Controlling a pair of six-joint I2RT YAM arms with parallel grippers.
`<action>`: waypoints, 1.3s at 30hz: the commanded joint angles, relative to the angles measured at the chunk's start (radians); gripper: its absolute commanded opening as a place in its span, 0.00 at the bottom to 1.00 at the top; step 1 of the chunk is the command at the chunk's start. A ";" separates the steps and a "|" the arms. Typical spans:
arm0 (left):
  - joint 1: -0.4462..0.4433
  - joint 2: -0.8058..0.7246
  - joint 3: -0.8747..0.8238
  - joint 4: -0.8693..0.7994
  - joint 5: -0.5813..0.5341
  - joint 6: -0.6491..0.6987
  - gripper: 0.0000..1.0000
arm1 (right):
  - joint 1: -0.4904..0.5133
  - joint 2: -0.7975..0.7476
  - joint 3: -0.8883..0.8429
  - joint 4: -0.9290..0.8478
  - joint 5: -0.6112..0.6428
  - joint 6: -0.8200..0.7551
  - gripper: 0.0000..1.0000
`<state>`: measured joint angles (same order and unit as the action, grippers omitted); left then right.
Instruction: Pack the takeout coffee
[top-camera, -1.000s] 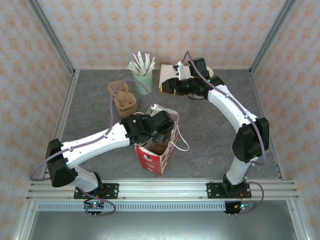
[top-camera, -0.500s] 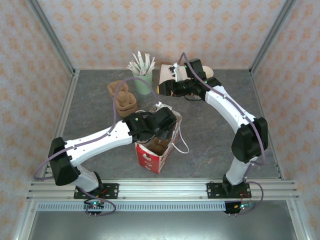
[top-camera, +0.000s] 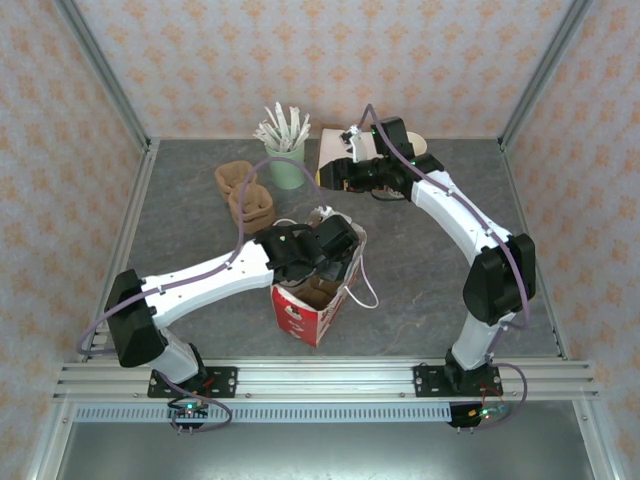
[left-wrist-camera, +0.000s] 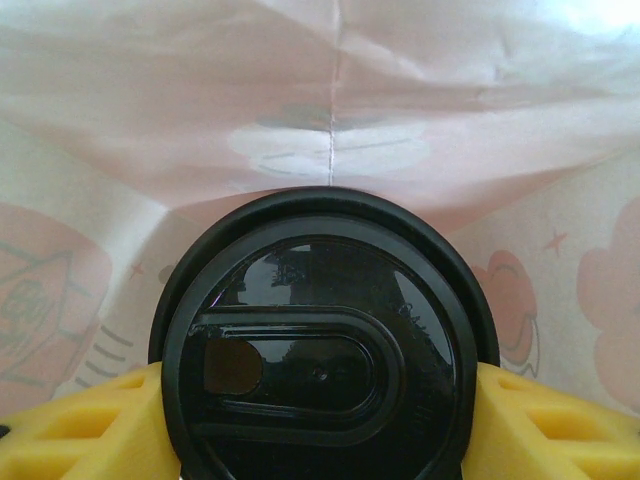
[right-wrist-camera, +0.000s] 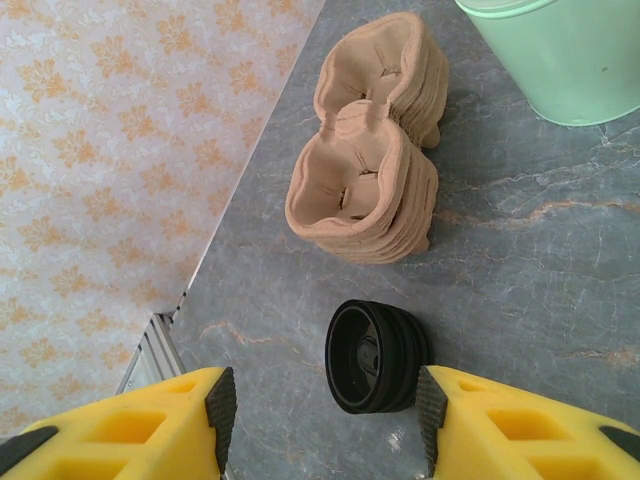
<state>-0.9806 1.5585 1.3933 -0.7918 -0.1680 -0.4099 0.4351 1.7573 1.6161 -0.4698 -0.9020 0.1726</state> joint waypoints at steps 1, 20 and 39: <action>0.007 0.005 0.005 0.019 -0.024 0.013 0.64 | -0.009 0.005 -0.013 0.031 -0.005 -0.004 0.52; 0.020 0.001 -0.079 0.078 -0.020 0.024 0.64 | -0.017 -0.003 -0.023 0.040 0.009 -0.009 0.52; 0.043 0.038 -0.088 0.116 0.036 0.028 0.64 | -0.021 0.016 -0.006 0.020 0.012 -0.020 0.52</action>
<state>-0.9478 1.5723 1.3132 -0.6910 -0.1459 -0.3908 0.4217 1.7599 1.5948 -0.4629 -0.8974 0.1719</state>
